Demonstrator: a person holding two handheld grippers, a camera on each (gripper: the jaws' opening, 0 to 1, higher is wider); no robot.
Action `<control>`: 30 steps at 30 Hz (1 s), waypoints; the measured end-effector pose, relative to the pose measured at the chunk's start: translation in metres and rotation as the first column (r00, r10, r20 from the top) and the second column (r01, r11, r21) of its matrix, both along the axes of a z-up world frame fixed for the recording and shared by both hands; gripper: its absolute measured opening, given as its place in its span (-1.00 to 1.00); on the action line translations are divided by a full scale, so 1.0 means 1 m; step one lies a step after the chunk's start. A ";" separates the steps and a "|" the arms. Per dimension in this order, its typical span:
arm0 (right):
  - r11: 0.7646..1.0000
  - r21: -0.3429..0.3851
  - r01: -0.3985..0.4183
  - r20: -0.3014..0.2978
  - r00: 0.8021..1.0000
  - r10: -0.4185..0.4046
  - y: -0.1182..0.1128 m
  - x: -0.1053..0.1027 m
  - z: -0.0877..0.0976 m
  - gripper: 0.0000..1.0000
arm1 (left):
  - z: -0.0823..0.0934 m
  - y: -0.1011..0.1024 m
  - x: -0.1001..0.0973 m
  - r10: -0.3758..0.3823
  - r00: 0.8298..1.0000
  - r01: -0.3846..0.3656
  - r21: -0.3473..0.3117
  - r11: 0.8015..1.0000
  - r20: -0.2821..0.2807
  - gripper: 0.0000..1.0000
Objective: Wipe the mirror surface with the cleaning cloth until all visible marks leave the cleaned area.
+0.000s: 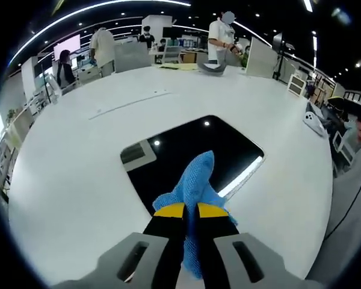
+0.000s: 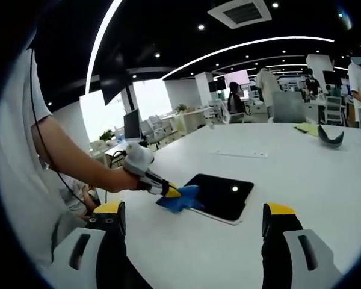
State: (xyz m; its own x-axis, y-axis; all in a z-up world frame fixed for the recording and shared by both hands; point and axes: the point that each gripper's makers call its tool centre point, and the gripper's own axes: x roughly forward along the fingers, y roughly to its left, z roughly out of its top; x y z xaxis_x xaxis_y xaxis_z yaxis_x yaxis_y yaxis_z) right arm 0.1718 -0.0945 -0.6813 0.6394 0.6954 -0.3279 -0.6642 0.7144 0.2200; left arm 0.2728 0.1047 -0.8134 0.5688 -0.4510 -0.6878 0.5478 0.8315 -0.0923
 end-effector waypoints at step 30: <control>0.995 -0.030 -0.100 -0.026 0.995 0.099 0.020 -0.018 0.000 0.87 | -0.034 0.110 -0.138 0.034 0.999 -0.035 -0.033 0.999 -0.023 -0.93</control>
State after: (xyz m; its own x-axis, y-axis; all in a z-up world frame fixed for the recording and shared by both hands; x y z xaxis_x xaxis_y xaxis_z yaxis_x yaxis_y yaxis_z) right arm 0.1535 -0.0742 -0.6817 0.5588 0.7446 -0.3650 -0.7273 0.6516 0.2157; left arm 0.1349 0.2149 -0.8474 0.5688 -0.4546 -0.6854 0.5162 0.8461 -0.1328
